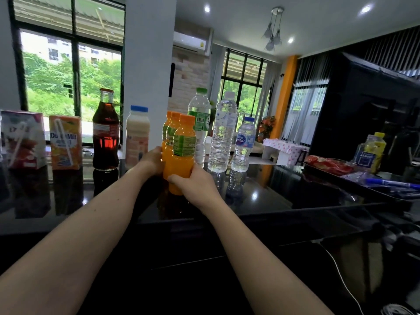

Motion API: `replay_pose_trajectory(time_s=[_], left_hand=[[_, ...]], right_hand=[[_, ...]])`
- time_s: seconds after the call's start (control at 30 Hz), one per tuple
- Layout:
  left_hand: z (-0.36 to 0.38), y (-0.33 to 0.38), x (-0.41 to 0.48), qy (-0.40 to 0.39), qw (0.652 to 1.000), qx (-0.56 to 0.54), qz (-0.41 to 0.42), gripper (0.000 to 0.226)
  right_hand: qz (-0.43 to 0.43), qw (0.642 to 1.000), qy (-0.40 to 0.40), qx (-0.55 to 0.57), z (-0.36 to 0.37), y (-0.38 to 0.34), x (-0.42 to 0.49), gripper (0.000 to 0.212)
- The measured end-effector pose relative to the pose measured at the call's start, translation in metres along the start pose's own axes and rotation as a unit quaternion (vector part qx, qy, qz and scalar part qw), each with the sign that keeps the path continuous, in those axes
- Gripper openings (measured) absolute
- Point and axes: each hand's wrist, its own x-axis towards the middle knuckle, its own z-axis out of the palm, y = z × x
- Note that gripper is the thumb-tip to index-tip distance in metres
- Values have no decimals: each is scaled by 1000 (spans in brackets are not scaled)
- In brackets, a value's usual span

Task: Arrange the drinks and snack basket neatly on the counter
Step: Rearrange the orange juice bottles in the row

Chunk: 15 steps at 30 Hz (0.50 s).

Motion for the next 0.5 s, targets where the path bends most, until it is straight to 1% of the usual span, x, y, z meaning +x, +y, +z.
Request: replay_pose_trajectory(time_s=[0.07, 0.2, 0.4, 0.5], left_hand=[[1, 1, -2, 0, 1000, 0, -1, 44], [-1, 3, -6, 24, 999, 42, 1, 40], [-1, 7, -15, 38, 998, 56, -2, 38], [0, 6, -14, 47, 997, 59, -1, 36]], right_hand=[[3, 1000, 5, -5, 1, 0, 1, 46], [11, 999, 18, -37, 4, -2, 1, 52], [7, 998, 2, -64, 3, -3, -3, 55], [3, 998, 0, -57, 2, -4, -5, 48]])
